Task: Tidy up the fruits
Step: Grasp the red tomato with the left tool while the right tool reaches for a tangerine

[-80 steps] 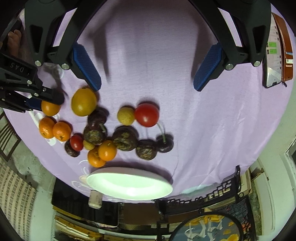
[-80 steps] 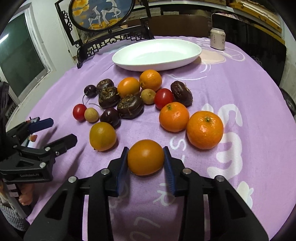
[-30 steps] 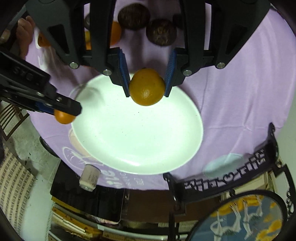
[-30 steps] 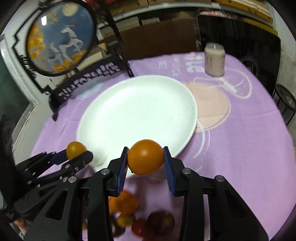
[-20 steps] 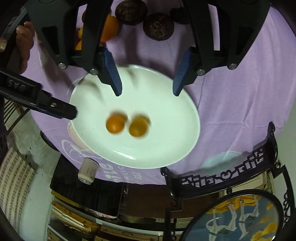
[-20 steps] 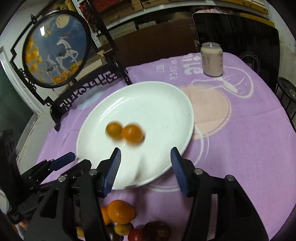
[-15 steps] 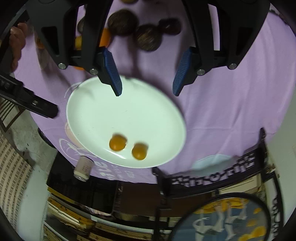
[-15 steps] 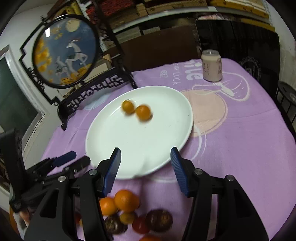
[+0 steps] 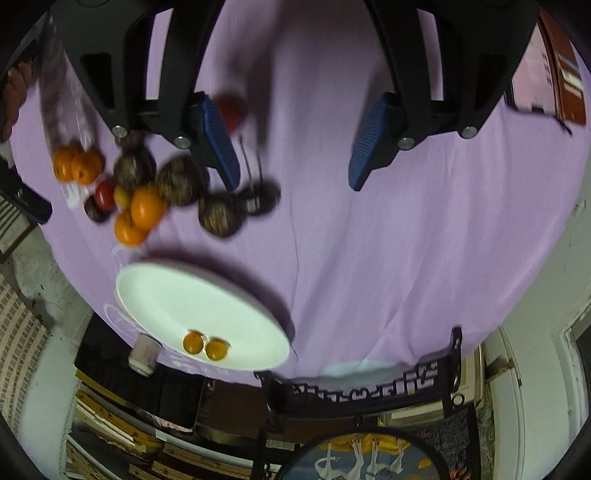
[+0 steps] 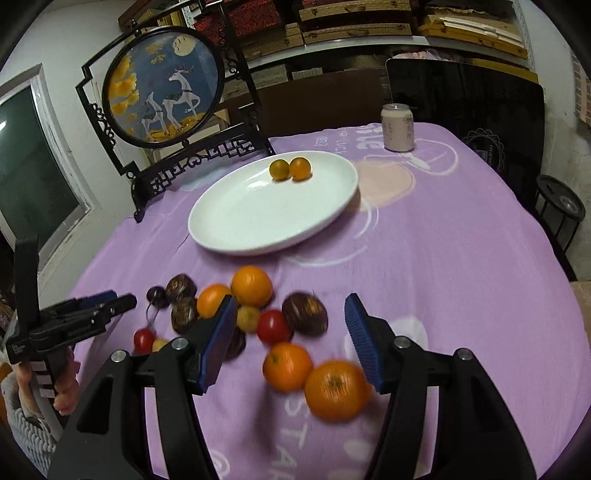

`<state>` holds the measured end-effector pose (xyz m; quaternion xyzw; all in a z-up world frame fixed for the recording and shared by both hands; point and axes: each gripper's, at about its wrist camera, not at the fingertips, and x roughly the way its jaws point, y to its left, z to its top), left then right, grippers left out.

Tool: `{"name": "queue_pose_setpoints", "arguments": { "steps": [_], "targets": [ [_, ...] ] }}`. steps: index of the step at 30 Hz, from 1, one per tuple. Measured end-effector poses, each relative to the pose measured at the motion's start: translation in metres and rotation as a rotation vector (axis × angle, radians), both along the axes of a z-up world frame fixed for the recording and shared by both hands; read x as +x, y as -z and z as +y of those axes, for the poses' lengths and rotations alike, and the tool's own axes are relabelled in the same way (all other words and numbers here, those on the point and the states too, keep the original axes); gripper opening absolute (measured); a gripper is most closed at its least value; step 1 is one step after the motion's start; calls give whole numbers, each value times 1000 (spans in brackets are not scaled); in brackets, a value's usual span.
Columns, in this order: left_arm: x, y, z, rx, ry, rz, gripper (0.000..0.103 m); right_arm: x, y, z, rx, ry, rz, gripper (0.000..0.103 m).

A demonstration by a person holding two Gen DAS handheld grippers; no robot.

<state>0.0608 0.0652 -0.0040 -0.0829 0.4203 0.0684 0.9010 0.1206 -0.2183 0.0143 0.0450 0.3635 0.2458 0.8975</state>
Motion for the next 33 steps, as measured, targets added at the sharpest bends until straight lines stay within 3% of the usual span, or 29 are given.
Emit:
{"name": "queue_pose_setpoints", "arguments": {
  "steps": [9,19,26,33],
  "targets": [
    [-24,9,-50,131,168,-16,66,0,3,-18,67,34,46,61],
    [-16,14,-48,111,175,-4,64,0,4,-17,66,28,61,61],
    [-16,13,-43,68,186,1,44,1,5,-18,67,32,66,61],
    [-21,10,-37,52,187,-1,43,0,5,-20,65,34,66,61]
  ]
}}
